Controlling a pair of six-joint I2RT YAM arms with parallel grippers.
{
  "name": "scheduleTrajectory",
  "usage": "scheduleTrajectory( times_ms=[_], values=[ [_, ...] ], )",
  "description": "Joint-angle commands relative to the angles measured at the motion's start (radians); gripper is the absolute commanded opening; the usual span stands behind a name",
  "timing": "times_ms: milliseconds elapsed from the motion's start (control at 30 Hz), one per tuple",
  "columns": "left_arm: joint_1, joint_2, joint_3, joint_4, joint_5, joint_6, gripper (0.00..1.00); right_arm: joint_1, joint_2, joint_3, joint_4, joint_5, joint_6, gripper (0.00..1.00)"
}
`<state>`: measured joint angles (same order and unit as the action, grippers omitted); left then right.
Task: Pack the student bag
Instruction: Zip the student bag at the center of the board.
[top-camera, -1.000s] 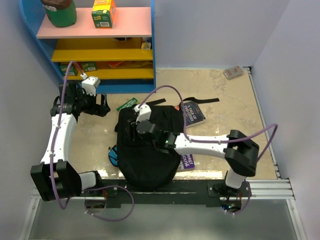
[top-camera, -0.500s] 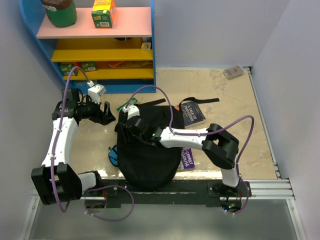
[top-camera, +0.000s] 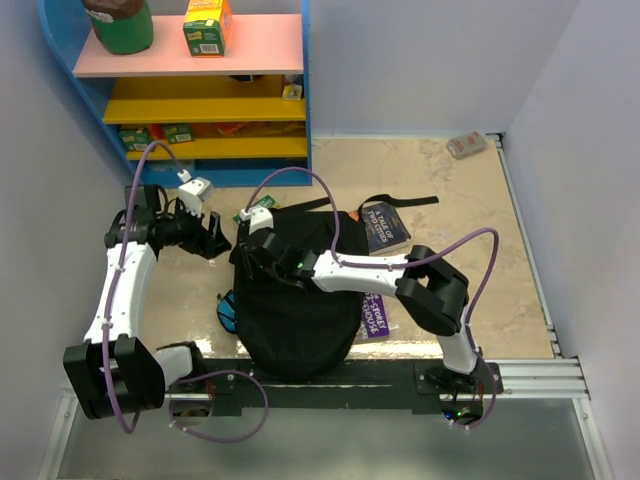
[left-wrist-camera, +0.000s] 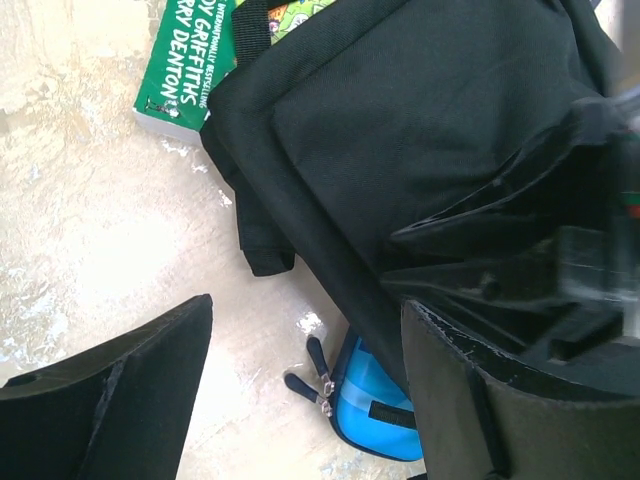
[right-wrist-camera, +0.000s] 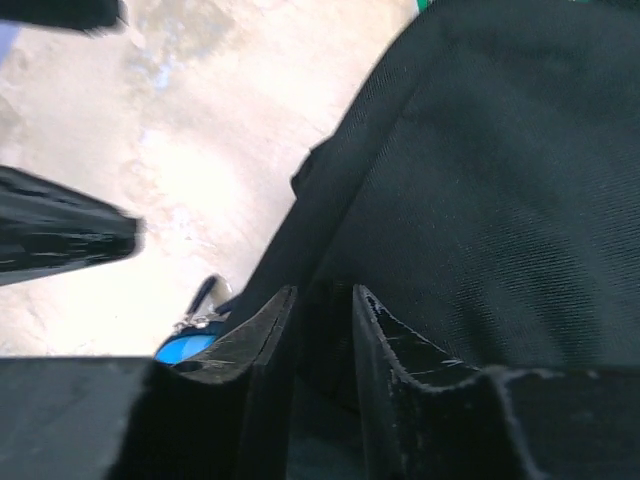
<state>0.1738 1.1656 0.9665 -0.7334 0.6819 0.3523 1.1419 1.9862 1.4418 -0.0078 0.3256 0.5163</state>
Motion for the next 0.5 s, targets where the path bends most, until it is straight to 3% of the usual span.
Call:
scheduleTrajectory(
  times_ms=[0,67,200,367,467],
  values=[
    [0.001,-0.026,-0.018,0.020,0.039,0.016,0.79,-0.007,0.023,0.037,-0.020,0.001,0.005,0.28],
    [0.001,-0.029,-0.037,0.035,0.051,0.008,0.79,-0.005,0.023,0.028,-0.018,-0.002,0.010,0.24],
    [-0.011,-0.011,-0.063,0.104,0.059,-0.041,0.77,-0.005,0.007,0.014,-0.026,0.018,0.021,0.01],
    [-0.063,0.008,-0.075,0.124,0.045,-0.064,0.75,-0.007,-0.075,-0.035,-0.005,0.070,0.042,0.00],
    [-0.160,-0.006,-0.115,0.173,-0.008,-0.108,0.75,-0.005,-0.119,-0.070,0.029,0.095,0.056,0.00]
  ],
)
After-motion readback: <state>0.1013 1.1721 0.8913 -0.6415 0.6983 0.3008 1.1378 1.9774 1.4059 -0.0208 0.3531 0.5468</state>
